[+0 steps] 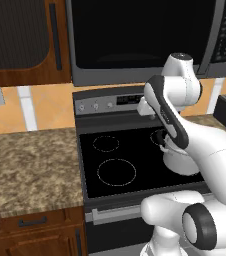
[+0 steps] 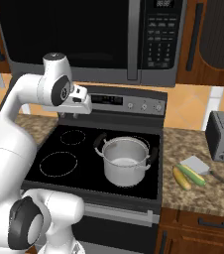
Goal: Put the cucumber and corn in the pot. Retrieve the spatula and lightly stir the vegetables in the pot.
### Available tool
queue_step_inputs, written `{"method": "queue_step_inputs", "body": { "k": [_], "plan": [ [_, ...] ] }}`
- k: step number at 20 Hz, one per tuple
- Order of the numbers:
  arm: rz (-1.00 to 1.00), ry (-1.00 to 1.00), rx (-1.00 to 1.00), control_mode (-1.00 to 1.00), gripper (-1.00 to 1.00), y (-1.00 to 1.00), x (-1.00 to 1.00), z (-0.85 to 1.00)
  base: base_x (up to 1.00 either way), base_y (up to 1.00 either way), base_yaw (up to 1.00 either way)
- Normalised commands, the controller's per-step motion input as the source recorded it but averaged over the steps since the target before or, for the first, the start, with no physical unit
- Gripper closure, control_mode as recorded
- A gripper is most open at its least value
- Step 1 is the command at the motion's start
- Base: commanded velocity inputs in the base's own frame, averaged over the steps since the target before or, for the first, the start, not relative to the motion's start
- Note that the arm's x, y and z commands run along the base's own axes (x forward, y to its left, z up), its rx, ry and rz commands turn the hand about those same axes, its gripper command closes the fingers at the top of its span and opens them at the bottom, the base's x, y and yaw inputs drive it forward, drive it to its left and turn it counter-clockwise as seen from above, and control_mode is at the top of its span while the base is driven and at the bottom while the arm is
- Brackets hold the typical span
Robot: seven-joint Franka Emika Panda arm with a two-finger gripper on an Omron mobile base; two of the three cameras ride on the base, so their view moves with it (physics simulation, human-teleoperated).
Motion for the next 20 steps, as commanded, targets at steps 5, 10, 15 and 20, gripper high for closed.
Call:
{"method": "queue_step_inputs", "body": {
  "k": [5,10,15,20],
  "plan": [
    [0.0,0.0,0.0,1.0,-1.0,0.0,0.0,0.0,0.0,-0.02,0.0],
    [0.0,0.0,0.0,1.0,-1.0,0.0,0.0,0.0,0.0,-0.36,0.0],
    [0.0,0.0,0.0,1.0,-1.0,0.0,0.0,0.0,0.0,-0.54,0.0],
    [0.0,0.0,0.0,1.0,-1.0,0.0,0.0,0.0,0.0,-0.59,0.0]
  ]
}}
